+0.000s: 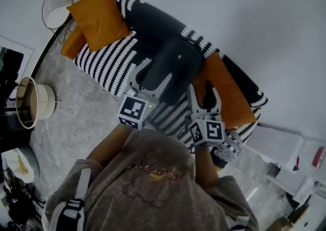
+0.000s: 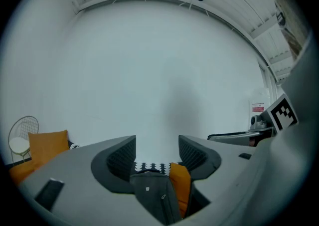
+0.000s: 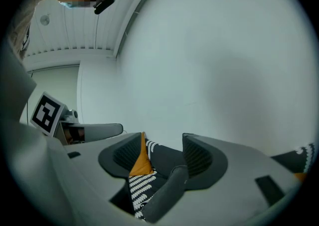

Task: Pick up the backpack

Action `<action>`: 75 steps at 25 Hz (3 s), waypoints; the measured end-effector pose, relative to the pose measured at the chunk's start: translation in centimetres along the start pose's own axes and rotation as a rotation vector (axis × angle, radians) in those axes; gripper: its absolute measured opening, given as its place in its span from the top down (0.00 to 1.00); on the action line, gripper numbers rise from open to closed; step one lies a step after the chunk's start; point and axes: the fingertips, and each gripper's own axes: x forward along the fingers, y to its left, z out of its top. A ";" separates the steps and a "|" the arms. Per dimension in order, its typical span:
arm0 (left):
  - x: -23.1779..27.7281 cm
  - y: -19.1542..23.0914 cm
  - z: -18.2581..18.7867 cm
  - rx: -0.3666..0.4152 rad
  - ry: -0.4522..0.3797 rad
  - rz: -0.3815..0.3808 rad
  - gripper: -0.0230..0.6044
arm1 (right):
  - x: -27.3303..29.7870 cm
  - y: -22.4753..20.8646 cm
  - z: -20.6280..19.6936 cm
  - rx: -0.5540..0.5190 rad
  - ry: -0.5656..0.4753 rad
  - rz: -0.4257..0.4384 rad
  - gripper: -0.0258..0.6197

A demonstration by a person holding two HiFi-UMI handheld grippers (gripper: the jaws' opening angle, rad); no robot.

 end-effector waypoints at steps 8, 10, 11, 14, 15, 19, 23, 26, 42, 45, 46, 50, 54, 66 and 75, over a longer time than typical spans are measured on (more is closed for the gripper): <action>4.2 2.4 -2.4 -0.008 0.091 -0.042 0.43 | 3.7 -1.8 -1.9 0.041 0.046 -0.057 0.56; 5.6 3.1 -3.7 -0.003 0.115 -0.057 0.43 | 4.8 -2.7 -3.0 0.051 0.063 -0.078 0.56; 6.4 3.5 -4.5 -0.003 0.128 -0.063 0.43 | 5.5 -3.2 -3.7 0.054 0.074 -0.089 0.56; 8.6 4.6 -7.4 -0.019 0.193 -0.078 0.43 | 7.5 -5.0 -6.7 0.055 0.112 -0.124 0.55; 9.4 5.0 -8.7 -0.021 0.222 -0.085 0.43 | 8.1 -5.6 -7.8 0.060 0.127 -0.134 0.53; 12.5 6.9 -14.2 -0.032 0.288 -0.096 0.43 | 10.7 -8.0 -12.4 0.080 0.175 -0.175 0.52; 15.6 8.6 -20.5 -0.038 0.337 -0.100 0.43 | 12.7 -10.8 -17.8 0.075 0.226 -0.207 0.49; 17.5 9.0 -25.6 -0.040 0.395 -0.118 0.43 | 13.2 -13.5 -22.4 0.071 0.273 -0.239 0.48; 22.9 11.2 -41.0 0.000 0.487 -0.156 0.40 | 15.1 -19.4 -36.3 0.129 0.369 -0.391 0.45; 22.9 10.6 -41.7 -0.009 0.487 -0.170 0.40 | 14.6 -19.9 -38.5 0.147 0.407 -0.390 0.46; 22.9 10.5 -41.8 -0.011 0.483 -0.172 0.40 | 14.6 -19.9 -38.8 0.150 0.412 -0.390 0.47; 23.1 9.8 -41.4 -0.001 0.474 -0.191 0.50 | 15.1 -20.0 -39.1 0.176 0.422 -0.389 0.54; 22.7 9.5 -41.4 0.047 0.487 -0.214 0.65 | 15.4 -19.3 -39.0 0.205 0.435 -0.361 0.69; 20.1 9.4 -37.9 -0.001 0.483 -0.216 0.86 | 14.2 -15.9 -35.6 0.237 0.385 -0.305 0.85; 16.6 8.5 -24.7 0.058 0.337 -0.195 0.87 | 11.8 -12.2 -23.3 0.164 0.256 -0.254 0.87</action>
